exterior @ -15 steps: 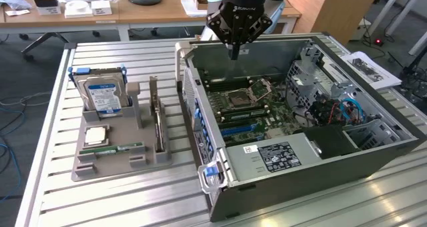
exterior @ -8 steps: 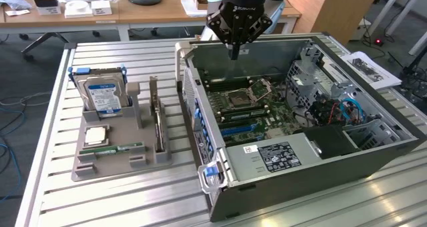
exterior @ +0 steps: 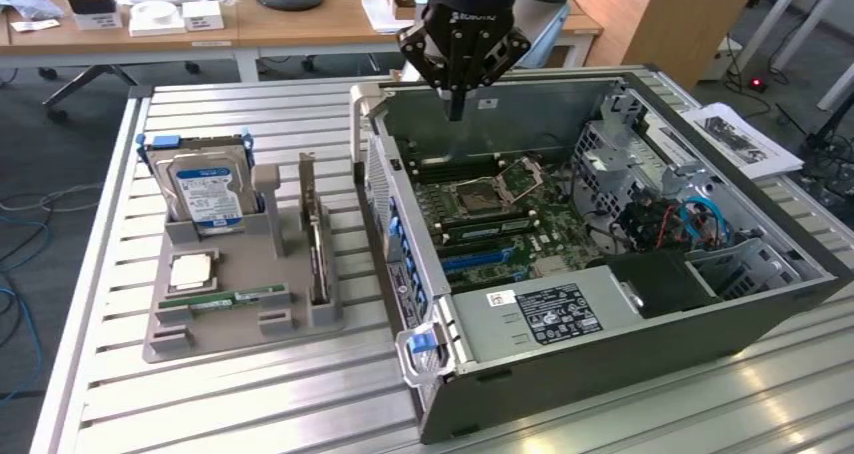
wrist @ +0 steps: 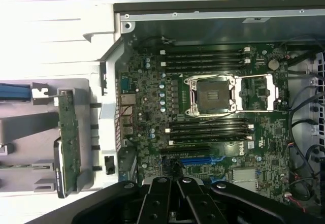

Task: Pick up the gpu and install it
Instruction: 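Reach for the gpu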

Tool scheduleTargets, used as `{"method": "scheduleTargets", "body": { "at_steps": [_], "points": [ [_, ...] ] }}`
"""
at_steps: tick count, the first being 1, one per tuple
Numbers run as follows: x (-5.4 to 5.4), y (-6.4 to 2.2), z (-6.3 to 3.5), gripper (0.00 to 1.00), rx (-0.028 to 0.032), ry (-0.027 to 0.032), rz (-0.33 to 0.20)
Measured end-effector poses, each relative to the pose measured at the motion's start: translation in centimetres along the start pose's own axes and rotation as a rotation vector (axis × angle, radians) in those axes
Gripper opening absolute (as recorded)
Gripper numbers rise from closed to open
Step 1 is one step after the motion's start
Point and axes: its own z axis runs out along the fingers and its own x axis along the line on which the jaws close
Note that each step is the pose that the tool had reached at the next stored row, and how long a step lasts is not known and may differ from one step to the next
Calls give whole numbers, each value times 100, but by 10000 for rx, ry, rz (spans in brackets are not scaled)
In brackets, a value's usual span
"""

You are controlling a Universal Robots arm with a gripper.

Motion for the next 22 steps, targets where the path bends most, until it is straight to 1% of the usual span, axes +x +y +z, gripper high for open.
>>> {"method": "scheduleTargets", "body": {
  "at_steps": [4, 12, 22],
  "points": [
    [114, -9, -2, 11, 0, 0, 1],
    [310, -23, -6, 11, 0, 0, 1],
    [530, -39, -9, 11, 0, 0, 1]
  ]
}}
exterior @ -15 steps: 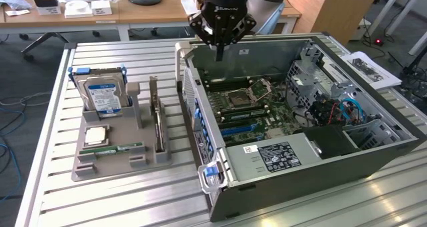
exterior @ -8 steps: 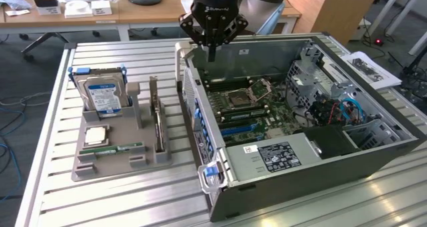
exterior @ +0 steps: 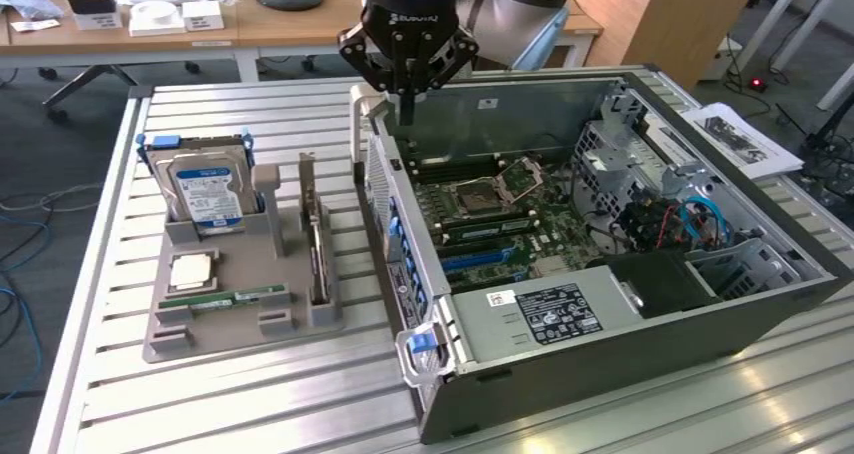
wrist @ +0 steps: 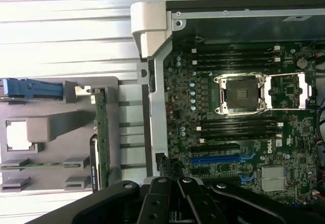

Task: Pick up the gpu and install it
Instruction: 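Reach for the gpu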

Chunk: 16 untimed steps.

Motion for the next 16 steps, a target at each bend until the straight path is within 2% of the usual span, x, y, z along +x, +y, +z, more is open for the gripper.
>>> {"method": "scheduleTargets", "body": {
  "at_steps": [16],
  "points": [
    [347, -24, -4, 11, 0, 0, 0]
  ]
}}
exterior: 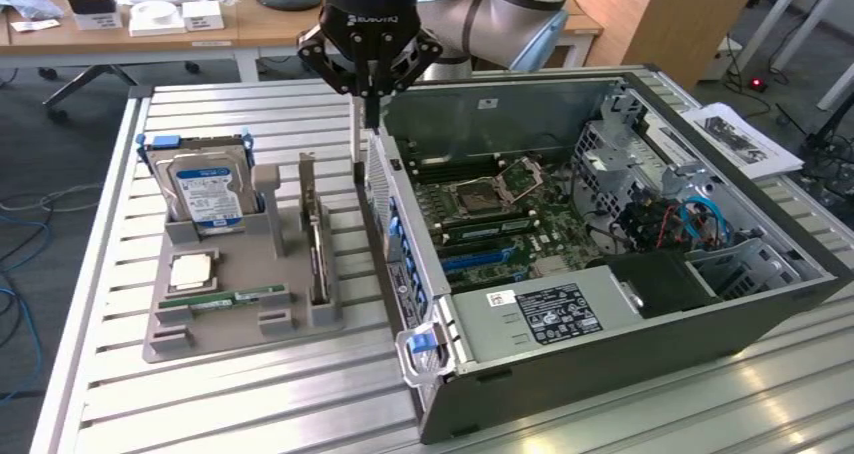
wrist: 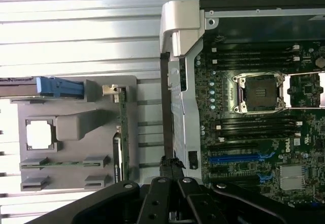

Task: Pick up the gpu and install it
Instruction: 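Reach for the gpu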

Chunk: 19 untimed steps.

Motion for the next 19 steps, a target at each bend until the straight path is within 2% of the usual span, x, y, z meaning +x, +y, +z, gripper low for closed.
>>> {"method": "scheduleTargets", "body": {
  "at_steps": [10, 19],
  "points": [
    [288, -21, -1, 11, 0, -1, 2],
    [483, -36, 1, 11, 0, -1, 2]
  ]
}}
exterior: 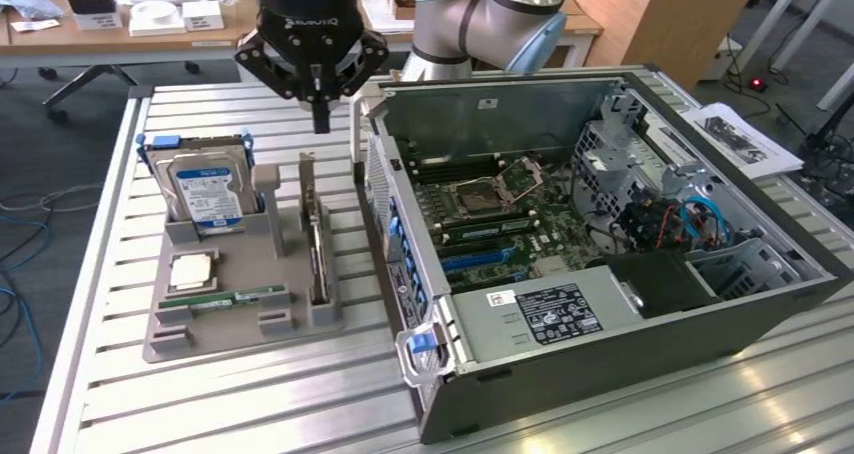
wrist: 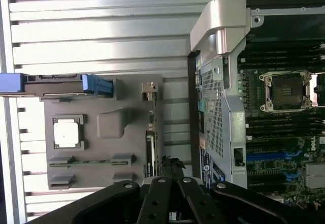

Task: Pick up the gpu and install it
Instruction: 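Reach for the gpu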

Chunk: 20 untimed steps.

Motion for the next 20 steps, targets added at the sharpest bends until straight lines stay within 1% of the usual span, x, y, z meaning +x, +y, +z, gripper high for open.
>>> {"method": "scheduleTargets", "body": {
  "at_steps": [4, 9, 16, 20],
  "points": [
    [49, -4, 1, 11, 0, 0, 0],
    [83, -7, 1, 11, 0, 1, -2],
    [188, -14, 1, 11, 0, 1, -1],
    [197, -15, 1, 11, 0, 1, -3]
  ]
}}
